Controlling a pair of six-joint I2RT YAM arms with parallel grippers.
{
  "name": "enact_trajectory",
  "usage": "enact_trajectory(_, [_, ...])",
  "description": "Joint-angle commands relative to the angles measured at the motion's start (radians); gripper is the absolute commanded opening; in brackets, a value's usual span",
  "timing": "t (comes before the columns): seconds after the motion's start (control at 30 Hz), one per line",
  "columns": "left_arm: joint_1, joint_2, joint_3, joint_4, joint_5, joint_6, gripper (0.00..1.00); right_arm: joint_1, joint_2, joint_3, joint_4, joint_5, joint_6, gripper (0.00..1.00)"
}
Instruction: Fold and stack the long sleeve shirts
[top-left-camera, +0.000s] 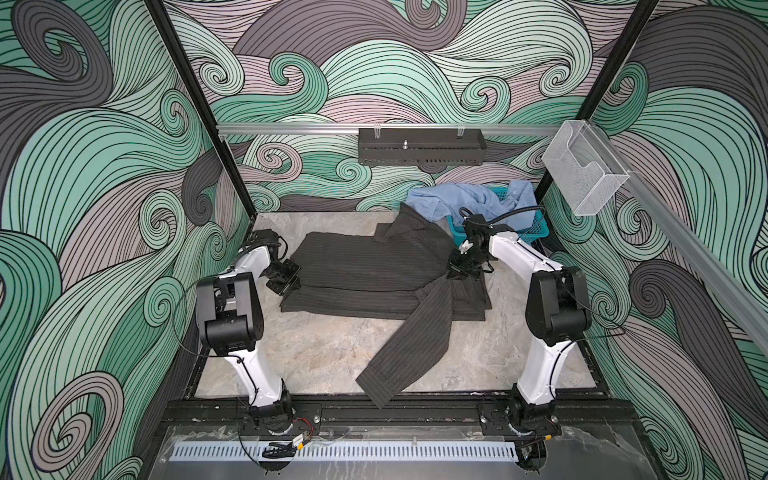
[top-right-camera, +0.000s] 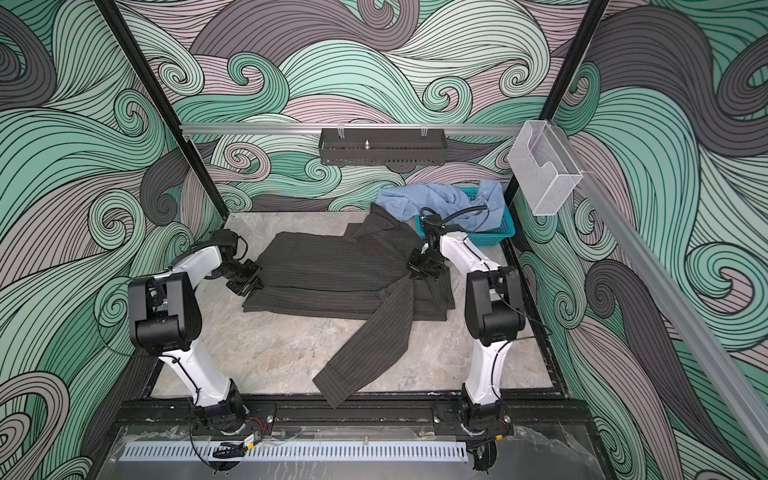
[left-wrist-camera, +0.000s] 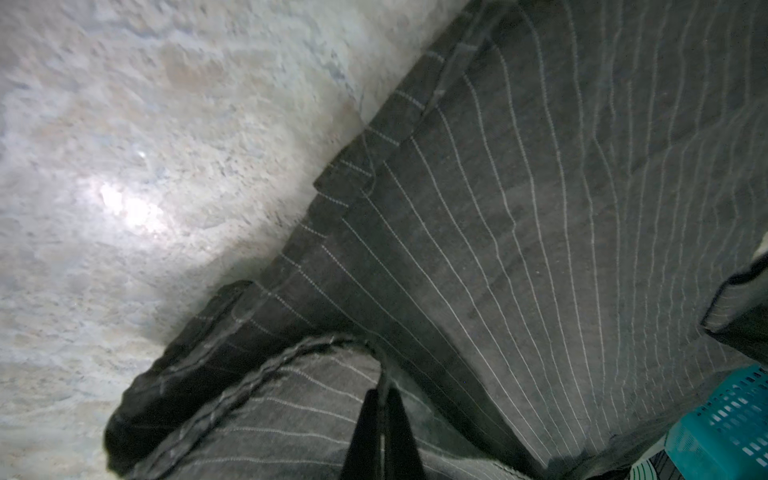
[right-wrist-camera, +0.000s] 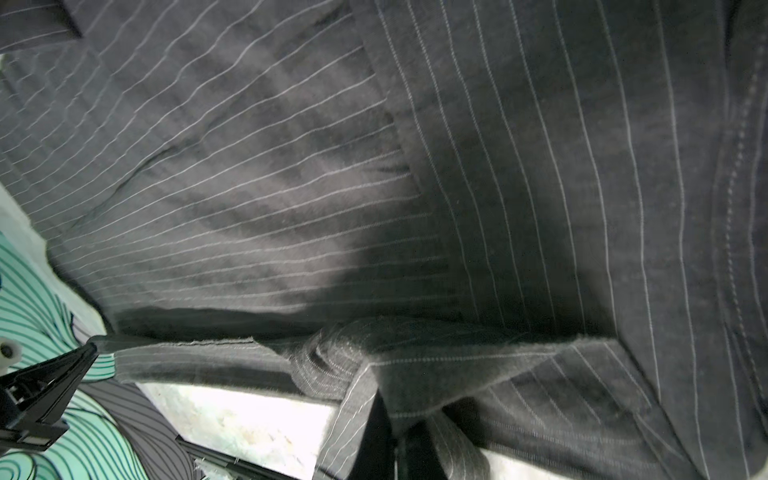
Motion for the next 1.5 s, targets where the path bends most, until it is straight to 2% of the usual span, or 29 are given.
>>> enact_trajectory(0.0, [0.014, 0.027, 0.043, -0.019, -0.022, -0.021, 0.11, -0.007, 0.029, 0.036, 0.007, 0.033, -0.004, 0.07])
enact_trajectory(0.07, [0.014, 0.029, 0.056, -0.026, -0.025, -0.025, 0.28, -0.007, 0.036, 0.048, 0.006, 0.036, 0.001, 0.15])
enact_trajectory(0.2, [0.015, -0.022, 0.084, -0.038, -0.035, -0.031, 0.47, -0.008, -0.002, 0.056, 0.001, 0.040, 0.004, 0.37])
enact_trajectory(0.3, [0.014, -0.112, 0.104, -0.043, -0.042, -0.004, 0.55, -0.006, -0.068, 0.048, -0.022, 0.069, -0.004, 0.52])
enact_trajectory(0.4, [-0.005, -0.208, 0.121, -0.075, -0.035, 0.063, 0.57, -0.004, -0.148, 0.003, -0.039, 0.086, -0.012, 0.57])
enact_trajectory(0.53, [-0.099, -0.325, 0.061, -0.137, -0.006, 0.176, 0.57, -0.004, -0.259, -0.110, -0.042, 0.093, -0.020, 0.59])
enact_trajectory(0.63, [-0.240, -0.418, -0.076, -0.141, 0.021, 0.223, 0.56, -0.004, -0.338, -0.213, -0.038, 0.102, -0.028, 0.59])
enact_trajectory(0.8, [-0.510, -0.561, -0.307, -0.083, 0.036, 0.191, 0.57, -0.006, -0.412, -0.353, -0.021, 0.101, -0.042, 0.58])
enact_trajectory(0.97, [-0.700, -0.646, -0.452, -0.023, 0.027, 0.131, 0.66, -0.013, -0.444, -0.422, 0.008, 0.089, -0.039, 0.55])
enact_trajectory(1.17, [-0.888, -0.599, -0.543, 0.050, 0.035, 0.060, 0.68, -0.016, -0.441, -0.429, 0.023, 0.065, -0.034, 0.54])
enact_trajectory(1.47, [-0.993, -0.425, -0.563, 0.166, 0.049, 0.035, 0.65, -0.018, -0.446, -0.436, 0.027, 0.062, -0.034, 0.54])
